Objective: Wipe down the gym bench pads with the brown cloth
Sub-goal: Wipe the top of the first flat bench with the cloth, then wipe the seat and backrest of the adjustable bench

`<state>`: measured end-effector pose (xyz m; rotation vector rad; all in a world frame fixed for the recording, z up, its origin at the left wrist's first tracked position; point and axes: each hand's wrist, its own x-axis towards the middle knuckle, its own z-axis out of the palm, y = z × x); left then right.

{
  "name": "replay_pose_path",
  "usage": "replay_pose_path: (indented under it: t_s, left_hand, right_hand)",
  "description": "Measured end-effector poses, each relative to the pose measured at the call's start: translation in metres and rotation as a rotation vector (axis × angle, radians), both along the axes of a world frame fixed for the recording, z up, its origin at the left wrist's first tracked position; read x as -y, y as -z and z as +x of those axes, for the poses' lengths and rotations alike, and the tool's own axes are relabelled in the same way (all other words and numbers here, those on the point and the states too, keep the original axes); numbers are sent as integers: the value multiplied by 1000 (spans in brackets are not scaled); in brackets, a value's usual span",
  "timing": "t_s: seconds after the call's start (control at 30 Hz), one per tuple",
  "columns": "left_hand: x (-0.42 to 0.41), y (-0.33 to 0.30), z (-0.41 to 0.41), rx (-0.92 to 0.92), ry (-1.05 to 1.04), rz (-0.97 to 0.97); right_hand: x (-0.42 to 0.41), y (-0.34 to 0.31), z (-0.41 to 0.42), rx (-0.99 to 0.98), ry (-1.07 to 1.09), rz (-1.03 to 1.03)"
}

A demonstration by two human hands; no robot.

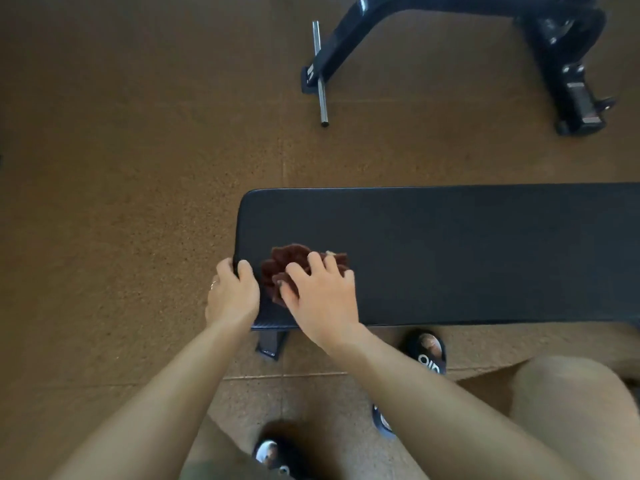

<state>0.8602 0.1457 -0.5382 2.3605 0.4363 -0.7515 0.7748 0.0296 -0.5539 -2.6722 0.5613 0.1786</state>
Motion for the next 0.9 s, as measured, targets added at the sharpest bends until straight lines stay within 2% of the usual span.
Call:
replay_pose_path:
  t_s: [0.07,0.1,0.17,0.2,0.33,0.4,0.53,0.6,0.67,0.77,0.9]
  left_hand:
    - [3,-36,-1,-31,5,-62]
    - [5,-61,-2,-60,-3,-107]
    - [11,-112,0,-132,-13,-209]
    - [14,-139,1,-182,-10,-244]
    - [16,-243,10,-314,13,-395]
    - [12,-293,16,-316,44,-422]
    - [12,-386,33,-175,218,-258]
    - [15,-421,40,-33,337,-123]
    - [23,-449,47,48,415,-129]
    - [39,-482,56,-23,517,-214]
    - [56,-510,80,-90,629,-191]
  right_hand:
    - [-5,-33,8,-224,251,501]
    - [-4,-56,15,-300,462,874]
    - [4,-103,21,-337,771,1494]
    - [9,-133,22,-319,833,1620]
    - [21,-246,29,-298,854,1782]
    - [23,-299,35,-311,852,1853]
    - [17,-382,43,-306,851,1971]
    - [17,-408,45,-301,860,2024]
    - [18,-433,50,-261,833,2057]
    - [24,-463,64,-142,797,2065]
    - [41,-482,91,-96,810,2032]
